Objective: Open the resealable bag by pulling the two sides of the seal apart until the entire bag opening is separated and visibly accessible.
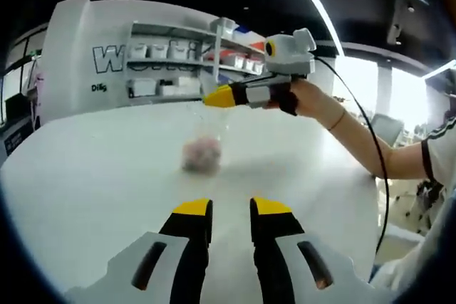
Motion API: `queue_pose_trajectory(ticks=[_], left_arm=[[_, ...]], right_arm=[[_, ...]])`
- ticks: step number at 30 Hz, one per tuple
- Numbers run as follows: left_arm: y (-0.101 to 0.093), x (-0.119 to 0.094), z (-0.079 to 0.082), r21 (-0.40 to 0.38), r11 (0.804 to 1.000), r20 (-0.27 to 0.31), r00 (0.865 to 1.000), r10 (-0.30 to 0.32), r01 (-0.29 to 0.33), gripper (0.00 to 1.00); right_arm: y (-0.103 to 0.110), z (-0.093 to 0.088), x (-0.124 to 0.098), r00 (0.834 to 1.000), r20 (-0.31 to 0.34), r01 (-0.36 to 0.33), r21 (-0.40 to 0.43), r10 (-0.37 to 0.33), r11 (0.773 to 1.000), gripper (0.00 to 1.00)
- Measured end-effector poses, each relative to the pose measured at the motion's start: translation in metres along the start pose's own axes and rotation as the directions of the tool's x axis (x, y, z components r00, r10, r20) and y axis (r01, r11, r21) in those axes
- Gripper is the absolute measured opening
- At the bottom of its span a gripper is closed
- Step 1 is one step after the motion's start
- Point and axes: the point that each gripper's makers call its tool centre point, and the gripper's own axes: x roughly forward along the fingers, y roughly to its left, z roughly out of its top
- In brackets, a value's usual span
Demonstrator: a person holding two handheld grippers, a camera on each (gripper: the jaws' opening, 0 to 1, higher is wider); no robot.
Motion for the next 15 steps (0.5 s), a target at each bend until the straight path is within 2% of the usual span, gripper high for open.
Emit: queue_pose_trajectory(ticks=[15], left_arm=[[0.0005,0.0006,0.0002,-0.005,1.0,0.007,1.0,0.004,-0.004,0.22]], right_arm=[[0.0026,-0.0044,-0.0034,1.0,0.005,-0.018,0.005,0.017,1.0,0.0]])
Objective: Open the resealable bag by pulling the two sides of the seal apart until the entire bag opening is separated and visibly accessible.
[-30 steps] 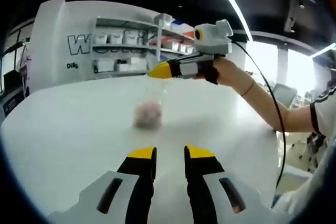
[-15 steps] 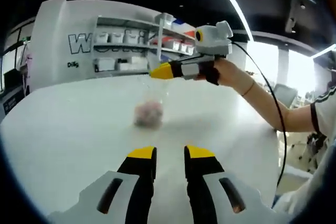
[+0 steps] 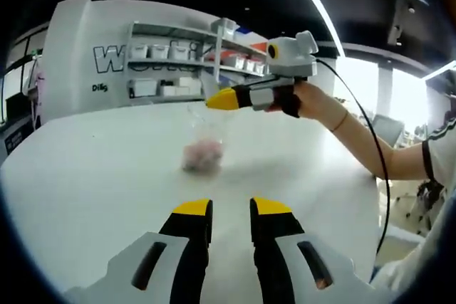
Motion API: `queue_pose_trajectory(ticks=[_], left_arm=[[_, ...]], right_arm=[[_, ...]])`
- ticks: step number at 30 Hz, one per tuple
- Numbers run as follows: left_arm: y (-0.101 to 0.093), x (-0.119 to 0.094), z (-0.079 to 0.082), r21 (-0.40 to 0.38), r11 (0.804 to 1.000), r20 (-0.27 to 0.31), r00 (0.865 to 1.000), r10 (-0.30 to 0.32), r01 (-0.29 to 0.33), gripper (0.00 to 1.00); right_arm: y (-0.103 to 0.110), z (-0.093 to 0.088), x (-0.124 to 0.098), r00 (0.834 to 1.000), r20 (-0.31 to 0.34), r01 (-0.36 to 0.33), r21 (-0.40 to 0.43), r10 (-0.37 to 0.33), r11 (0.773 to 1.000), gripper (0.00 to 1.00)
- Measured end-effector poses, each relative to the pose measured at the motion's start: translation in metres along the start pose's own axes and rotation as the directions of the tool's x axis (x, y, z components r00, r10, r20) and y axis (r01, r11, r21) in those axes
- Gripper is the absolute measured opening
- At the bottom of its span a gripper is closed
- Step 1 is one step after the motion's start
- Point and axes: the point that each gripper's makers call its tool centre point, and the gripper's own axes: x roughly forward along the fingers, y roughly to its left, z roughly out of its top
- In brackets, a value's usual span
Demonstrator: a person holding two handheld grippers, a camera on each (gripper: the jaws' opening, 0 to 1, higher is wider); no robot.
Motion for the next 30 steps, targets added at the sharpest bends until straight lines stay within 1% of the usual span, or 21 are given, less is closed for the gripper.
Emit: queue_pose_trajectory(ticks=[6,12,16,23,25,30], left_arm=[[-0.001,0.001,-0.001,-0.001,1.0,0.0,1.0,0.0,0.0,0.22],[-0.001,0.0,-0.001,-0.001,1.0,0.0,1.0,0.002,-0.002,0.22],[-0.001,-0.001,-0.001,-0.001,1.0,-0.001,1.0,0.004,-0.004,0.22],[-0.002,0.001,-0.001,-0.007,1.0,-0.004,1.0,-0.002,0.002,0.22],[-0.002,0.001,-0.002,-0.006,1.0,-0.009,1.0,-0.004,0.004,0.22],[-0.001,0.001,-0.003,-0.008,1.0,-0.011,1.0,-0.003,0.003,0.22]], right_arm=[[0.008,-0.001,-0.003,0.999,0.018,-0.028,0.022,0.028,0.999,0.01],[0.012,-0.002,-0.006,0.999,0.019,-0.029,0.027,0.028,0.999,0.01],[0.019,-0.004,-0.008,0.999,0.013,-0.051,0.035,0.051,0.998,0.02],[0.026,-0.007,-0.013,0.998,0.011,-0.062,0.052,0.062,0.997,0.05],[0.028,-0.009,-0.015,0.997,0.003,-0.072,0.056,0.072,0.996,0.08],[0.035,-0.013,-0.021,0.996,-0.016,-0.091,0.054,0.092,0.994,0.07]])
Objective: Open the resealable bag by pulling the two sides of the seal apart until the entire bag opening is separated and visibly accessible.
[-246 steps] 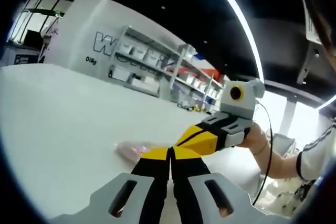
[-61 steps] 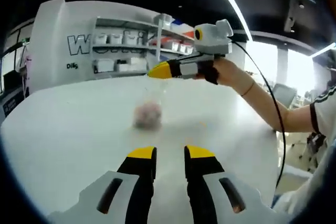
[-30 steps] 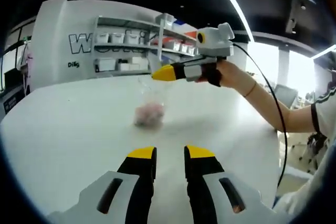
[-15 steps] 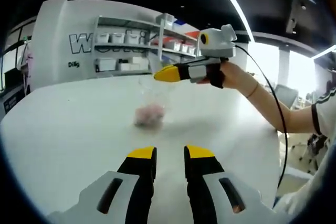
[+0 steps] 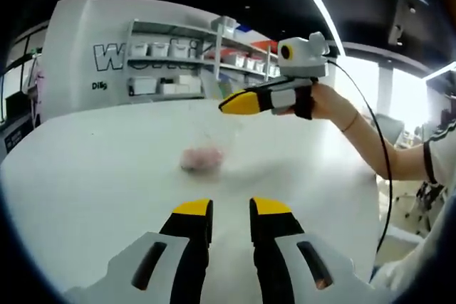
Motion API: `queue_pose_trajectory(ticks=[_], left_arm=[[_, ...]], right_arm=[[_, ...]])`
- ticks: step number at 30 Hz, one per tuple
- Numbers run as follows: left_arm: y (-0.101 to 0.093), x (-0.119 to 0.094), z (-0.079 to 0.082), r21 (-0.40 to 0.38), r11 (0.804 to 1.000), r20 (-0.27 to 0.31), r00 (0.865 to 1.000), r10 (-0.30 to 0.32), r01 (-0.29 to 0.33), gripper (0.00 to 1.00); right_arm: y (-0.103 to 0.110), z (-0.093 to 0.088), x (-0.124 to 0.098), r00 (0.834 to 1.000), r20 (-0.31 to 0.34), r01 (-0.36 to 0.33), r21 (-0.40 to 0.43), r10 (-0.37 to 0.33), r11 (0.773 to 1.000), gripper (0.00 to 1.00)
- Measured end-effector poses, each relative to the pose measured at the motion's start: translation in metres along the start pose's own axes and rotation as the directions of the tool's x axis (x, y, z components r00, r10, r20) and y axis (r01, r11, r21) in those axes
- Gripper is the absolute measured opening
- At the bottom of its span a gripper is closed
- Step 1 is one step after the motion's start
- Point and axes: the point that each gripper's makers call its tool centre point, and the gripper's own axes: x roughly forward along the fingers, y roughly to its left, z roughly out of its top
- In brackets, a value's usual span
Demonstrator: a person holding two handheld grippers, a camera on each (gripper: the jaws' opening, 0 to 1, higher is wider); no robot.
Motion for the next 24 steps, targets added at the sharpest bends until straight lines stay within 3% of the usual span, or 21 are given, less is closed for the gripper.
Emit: queue_pose_trajectory(ticks=[11,16,24], left_arm=[[-0.001,0.0,-0.001,0.002,1.0,-0.001,1.0,0.0,0.0,0.22],[-0.001,-0.002,-0.002,0.012,1.0,-0.004,1.0,0.006,-0.005,0.22],[-0.002,-0.006,-0.003,0.008,1.0,0.001,1.0,0.01,-0.01,0.22]], right_arm=[[0.005,-0.004,-0.003,1.0,0.002,0.0,-0.002,0.0,1.0,0.07],[0.011,-0.017,-0.007,0.999,-0.04,0.008,-0.032,-0.009,0.999,0.08],[0.027,-0.028,-0.017,0.998,-0.056,-0.002,-0.039,-0.001,0.999,0.08]])
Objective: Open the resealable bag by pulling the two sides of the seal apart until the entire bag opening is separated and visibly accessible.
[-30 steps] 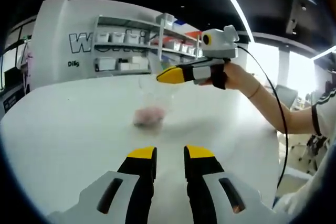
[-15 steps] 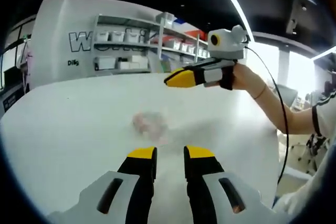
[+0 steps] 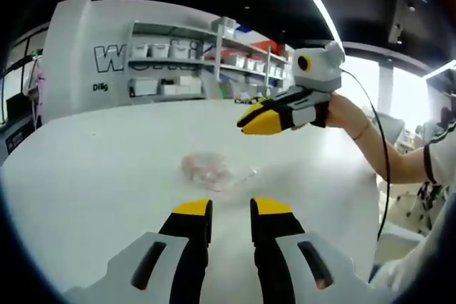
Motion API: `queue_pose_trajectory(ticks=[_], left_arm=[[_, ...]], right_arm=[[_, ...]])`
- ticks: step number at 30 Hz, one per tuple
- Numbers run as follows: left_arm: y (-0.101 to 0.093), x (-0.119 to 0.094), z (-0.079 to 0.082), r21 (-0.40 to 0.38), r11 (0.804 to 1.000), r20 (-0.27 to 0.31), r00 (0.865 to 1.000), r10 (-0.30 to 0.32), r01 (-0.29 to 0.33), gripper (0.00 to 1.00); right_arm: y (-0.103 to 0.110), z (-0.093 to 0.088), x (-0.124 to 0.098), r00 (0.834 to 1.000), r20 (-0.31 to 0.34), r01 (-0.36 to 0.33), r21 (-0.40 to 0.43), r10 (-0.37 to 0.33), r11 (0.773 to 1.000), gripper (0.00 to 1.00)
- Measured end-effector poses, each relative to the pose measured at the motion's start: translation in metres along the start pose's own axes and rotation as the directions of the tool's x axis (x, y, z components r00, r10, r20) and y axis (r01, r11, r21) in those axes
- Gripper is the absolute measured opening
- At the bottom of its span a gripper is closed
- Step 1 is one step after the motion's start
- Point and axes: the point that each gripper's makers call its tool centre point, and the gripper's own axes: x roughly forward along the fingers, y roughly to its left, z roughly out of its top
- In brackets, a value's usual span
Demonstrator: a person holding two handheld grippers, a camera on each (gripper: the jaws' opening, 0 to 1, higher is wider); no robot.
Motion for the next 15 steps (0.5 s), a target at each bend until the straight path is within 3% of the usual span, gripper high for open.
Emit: queue_pose_trajectory(ticks=[15], left_arm=[[-0.002,-0.013,0.001,-0.026,0.999,0.056,0.998,0.033,-0.032,0.25]], right_arm=[[0.017,-0.013,-0.01,1.0,0.014,0.01,0.011,-0.01,1.0,0.11]])
